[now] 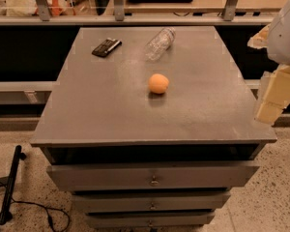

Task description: Move orange near water bottle

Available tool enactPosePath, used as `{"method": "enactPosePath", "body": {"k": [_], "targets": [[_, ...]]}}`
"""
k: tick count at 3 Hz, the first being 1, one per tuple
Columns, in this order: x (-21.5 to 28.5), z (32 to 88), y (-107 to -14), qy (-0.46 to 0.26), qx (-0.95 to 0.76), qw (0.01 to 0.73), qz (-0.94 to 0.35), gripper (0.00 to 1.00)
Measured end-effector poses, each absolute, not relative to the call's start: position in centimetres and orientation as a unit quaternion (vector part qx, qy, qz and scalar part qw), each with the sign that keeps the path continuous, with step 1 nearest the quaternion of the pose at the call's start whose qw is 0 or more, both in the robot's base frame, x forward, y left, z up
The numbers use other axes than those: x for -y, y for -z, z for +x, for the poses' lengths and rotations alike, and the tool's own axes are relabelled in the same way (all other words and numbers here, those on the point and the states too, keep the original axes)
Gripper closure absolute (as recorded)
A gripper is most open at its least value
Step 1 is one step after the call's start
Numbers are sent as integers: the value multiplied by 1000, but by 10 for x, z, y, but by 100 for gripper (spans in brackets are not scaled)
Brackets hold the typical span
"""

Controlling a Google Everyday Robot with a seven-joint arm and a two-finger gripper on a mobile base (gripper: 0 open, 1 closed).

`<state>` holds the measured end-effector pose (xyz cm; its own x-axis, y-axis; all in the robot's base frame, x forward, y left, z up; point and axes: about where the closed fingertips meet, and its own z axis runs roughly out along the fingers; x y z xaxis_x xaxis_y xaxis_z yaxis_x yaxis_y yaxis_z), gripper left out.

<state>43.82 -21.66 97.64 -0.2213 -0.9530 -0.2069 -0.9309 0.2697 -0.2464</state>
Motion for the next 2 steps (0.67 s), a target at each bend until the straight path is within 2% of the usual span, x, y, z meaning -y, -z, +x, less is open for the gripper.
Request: {"method": "enactPosePath", "body": {"k": [2], "targets": [[214, 440, -978, 31, -777, 172, -604, 0]]}}
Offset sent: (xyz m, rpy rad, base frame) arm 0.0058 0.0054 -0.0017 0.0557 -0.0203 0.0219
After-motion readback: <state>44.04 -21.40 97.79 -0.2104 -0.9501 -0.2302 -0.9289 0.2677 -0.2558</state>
